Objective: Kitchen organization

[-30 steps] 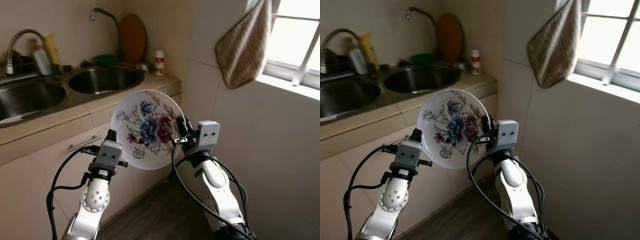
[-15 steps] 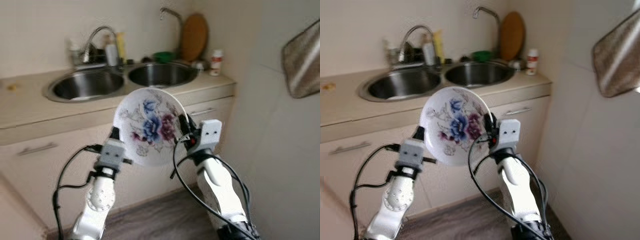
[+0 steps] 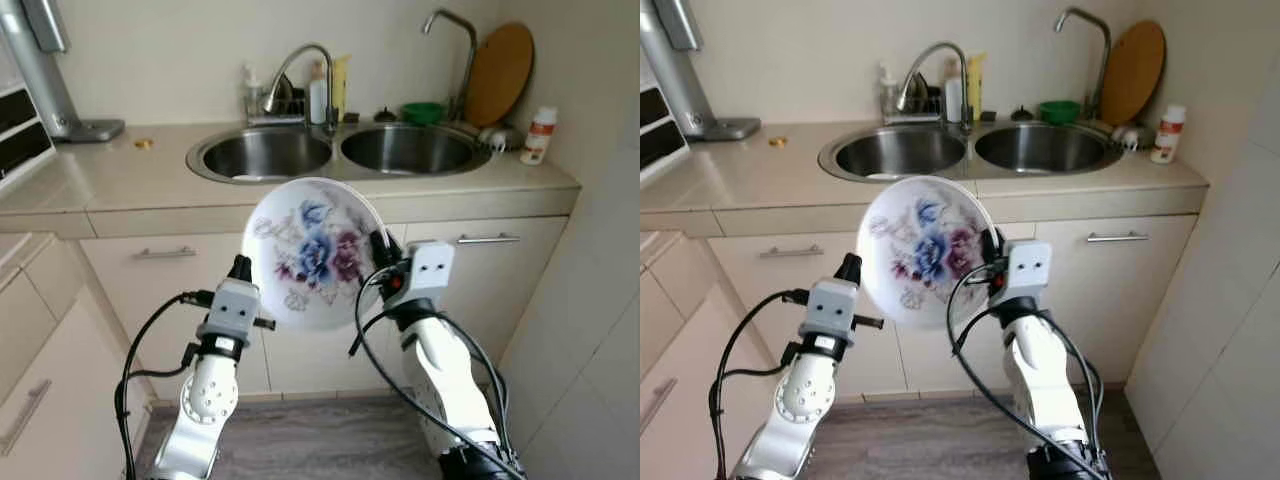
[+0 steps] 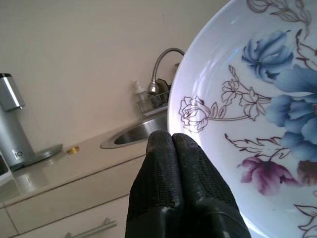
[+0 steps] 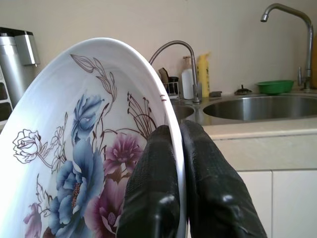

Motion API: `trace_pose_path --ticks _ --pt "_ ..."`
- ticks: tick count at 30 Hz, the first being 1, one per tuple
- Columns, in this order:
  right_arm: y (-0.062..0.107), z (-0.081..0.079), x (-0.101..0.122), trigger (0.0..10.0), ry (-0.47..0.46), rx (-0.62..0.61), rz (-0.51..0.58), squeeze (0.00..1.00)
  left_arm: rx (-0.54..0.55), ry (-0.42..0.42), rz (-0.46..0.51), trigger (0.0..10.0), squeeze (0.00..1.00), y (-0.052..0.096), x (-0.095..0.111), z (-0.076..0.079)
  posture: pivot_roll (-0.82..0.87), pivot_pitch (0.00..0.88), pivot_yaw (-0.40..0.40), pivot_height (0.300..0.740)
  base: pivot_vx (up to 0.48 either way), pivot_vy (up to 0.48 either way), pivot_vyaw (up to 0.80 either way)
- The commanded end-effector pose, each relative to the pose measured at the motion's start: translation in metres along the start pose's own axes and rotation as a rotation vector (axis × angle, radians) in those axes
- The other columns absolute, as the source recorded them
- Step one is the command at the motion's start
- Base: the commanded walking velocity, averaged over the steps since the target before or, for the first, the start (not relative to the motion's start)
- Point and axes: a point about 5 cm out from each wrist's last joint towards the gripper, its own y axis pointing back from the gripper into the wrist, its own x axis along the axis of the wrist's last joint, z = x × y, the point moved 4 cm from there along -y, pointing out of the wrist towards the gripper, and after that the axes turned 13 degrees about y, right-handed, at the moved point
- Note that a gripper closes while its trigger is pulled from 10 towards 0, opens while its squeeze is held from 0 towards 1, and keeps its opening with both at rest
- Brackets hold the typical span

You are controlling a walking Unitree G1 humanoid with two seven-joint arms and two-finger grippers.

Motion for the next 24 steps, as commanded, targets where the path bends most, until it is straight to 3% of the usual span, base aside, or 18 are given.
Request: trace_pose_path --ticks 1,19,24 --pt "-0.006 -0.003 0.010 10.0 -0.024 0.005 0.028 0.00 0.008 -0.006 0.029 10.0 0.00 -0.004 0.007 -0.003 0.04 0.000 -0.003 0.740 0.386 0.000 0.00" --pt "-0.013 -0.001 0.023 10.0 -0.039 -0.006 0.078 0.00 0.019 0.001 0.059 10.0 0.00 -0.010 0.016 -0.004 0.04 0.000 -0.005 0.740 0.402 0.000 0.00" --pt "-0.025 -0.001 0.045 10.0 -0.066 -0.010 0.148 0.00 0.013 0.002 0.062 10.0 0.00 -0.011 0.016 -0.002 0.04 0.000 -0.003 0.740 0.412 0.000 0.00"
